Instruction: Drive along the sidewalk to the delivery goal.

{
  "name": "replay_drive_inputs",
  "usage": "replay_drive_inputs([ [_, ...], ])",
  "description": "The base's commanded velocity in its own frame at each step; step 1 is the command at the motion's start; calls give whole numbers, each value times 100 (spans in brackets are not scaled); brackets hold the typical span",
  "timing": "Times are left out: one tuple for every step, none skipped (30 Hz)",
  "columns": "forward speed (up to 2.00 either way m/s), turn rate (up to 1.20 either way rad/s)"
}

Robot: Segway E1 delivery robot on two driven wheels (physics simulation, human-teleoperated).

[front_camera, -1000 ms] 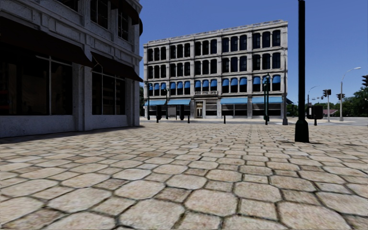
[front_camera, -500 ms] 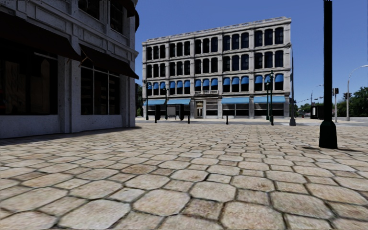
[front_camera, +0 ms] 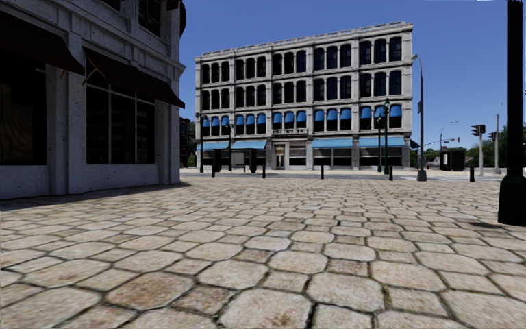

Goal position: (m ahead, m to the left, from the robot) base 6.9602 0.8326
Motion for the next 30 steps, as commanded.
replay_drive_inputs([
  [200, -21],
  [200, -21],
  [200, -21],
  [200, -21],
  [200, -21],
  [200, -16],
  [200, -16],
  [200, 0],
  [200, 0],
  [200, 0],
  [200, 0],
  [200, 0],
  [200, 0],
  [200, 0],
  [200, 0],
  [200, 0],
  [200, 0],
  [200, 0],
  [200, 0],
  [200, 0],
  [200, 0],
  [200, 0],
  [200, 0],
  [200, 0],
  [200, 0],
  [200, 0],
  [200, 0],
  [200, 0],
  [200, 0],
  [200, 0],
])
